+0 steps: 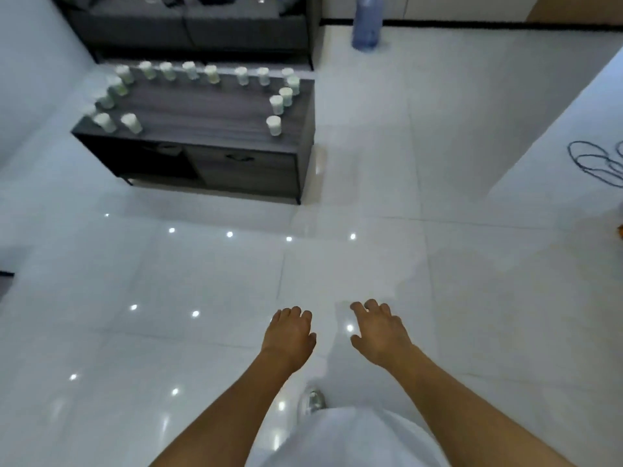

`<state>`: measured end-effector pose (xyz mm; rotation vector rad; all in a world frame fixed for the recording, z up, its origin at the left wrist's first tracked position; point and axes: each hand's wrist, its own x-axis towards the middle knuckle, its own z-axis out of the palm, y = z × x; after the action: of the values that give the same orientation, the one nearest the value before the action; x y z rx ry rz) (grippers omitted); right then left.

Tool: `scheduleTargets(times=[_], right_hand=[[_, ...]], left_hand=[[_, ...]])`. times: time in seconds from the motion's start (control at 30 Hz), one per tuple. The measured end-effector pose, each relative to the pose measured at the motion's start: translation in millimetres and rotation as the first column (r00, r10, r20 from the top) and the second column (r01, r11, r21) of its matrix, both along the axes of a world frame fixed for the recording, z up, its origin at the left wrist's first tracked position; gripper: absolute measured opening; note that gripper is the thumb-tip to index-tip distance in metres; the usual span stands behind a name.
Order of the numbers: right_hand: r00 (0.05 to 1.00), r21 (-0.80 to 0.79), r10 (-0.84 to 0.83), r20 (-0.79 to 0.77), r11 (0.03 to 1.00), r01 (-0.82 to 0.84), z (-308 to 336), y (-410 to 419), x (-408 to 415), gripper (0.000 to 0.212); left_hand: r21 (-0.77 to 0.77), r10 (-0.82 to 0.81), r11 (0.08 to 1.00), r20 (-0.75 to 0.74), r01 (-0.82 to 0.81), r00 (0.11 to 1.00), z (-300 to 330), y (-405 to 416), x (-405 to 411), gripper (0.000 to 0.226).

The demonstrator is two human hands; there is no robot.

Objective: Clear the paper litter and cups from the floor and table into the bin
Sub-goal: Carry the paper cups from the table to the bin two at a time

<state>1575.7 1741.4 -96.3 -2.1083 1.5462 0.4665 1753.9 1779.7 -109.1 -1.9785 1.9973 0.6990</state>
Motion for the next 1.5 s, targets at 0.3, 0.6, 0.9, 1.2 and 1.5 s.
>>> scheduleTargets(times=[0.3,0.6,0.9,1.2,1.5], right_hand=[[0.965,0.022,0.264,-0.005,0.964,-0.263,-3.6,-110.9,153.7,0.053],[0.922,0.016,0.386,0.029,0.922,-0.387,-5.0,-282.9,303.0,0.057],[0.872,-0.017,0.488,0.027,0.873,-0.488,6.8,-407.0,473.5,0.056],[0.891,0.029,0.454,0.034,0.890,-0.455,-6.2,-479.7,677.1,0.055],[0.901,0.073,0.429,0.071,0.898,-0.433,-3.5,-541.4,825.2,0.057]], left_hand=[[-0.008,0.306,0.952,-0.014,-0.306,0.952,1.8,-59.5,147.1,0.043],[-0.015,0.493,0.870,-0.007,-0.493,0.870,9.2,-195.4,279.1,0.041],[-0.068,0.625,0.777,-0.024,-0.625,0.780,25.6,-298.0,438.1,0.042],[-0.045,0.632,0.772,-0.055,-0.634,0.773,13.1,-374.8,642.9,0.044],[-0.049,0.597,0.799,-0.045,-0.599,0.801,18.4,-448.1,802.8,0.042]])
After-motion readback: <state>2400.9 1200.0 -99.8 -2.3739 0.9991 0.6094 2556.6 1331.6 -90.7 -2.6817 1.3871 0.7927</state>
